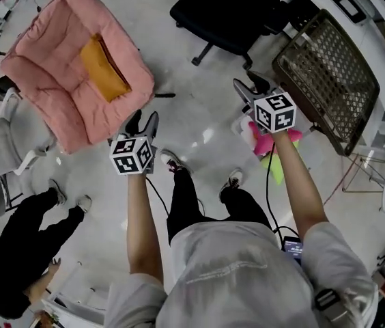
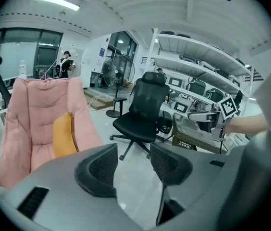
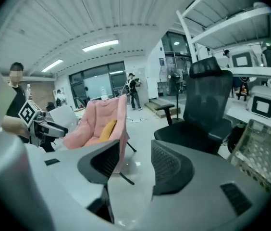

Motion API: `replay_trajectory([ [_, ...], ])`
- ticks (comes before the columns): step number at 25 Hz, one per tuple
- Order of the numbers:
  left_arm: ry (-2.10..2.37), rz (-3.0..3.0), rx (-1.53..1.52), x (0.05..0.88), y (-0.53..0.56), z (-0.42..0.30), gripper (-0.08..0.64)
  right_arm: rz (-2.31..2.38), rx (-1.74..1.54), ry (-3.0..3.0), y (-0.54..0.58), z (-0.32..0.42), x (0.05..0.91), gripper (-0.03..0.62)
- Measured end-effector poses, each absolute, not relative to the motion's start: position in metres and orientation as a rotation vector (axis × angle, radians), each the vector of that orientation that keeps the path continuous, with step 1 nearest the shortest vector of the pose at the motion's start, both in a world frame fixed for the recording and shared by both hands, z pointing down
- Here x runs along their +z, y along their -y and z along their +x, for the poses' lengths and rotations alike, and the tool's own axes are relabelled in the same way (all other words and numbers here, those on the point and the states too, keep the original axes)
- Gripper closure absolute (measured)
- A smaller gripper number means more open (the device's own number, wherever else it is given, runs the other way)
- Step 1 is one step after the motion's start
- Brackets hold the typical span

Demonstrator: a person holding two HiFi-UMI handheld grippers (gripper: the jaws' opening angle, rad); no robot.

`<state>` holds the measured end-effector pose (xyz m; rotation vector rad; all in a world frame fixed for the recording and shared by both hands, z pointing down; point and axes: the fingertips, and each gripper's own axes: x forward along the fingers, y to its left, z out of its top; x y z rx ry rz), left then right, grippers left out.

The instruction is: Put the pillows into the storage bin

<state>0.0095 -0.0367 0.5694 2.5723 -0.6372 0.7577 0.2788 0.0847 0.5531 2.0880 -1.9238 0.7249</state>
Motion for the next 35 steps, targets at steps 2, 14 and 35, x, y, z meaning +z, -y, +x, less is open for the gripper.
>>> replay_trajectory([
  [2,0.682,2.563,0.725,0.558,0.065,-0.010,0.331,2.043,0.696,1.972,-0.044,0.259,0.534,0.368],
  [14,0.866,2.526,0.636,0.515,0.219,-0.119,0.331,1.821,0.621,2.182,0.170,0.134,0.477,0.362],
  [35,1.018,2.287,0.678,0.583,0.384,-0.208,0.331,1.529,0.955,2.231,0.424,0.047,0.581,0.291],
])
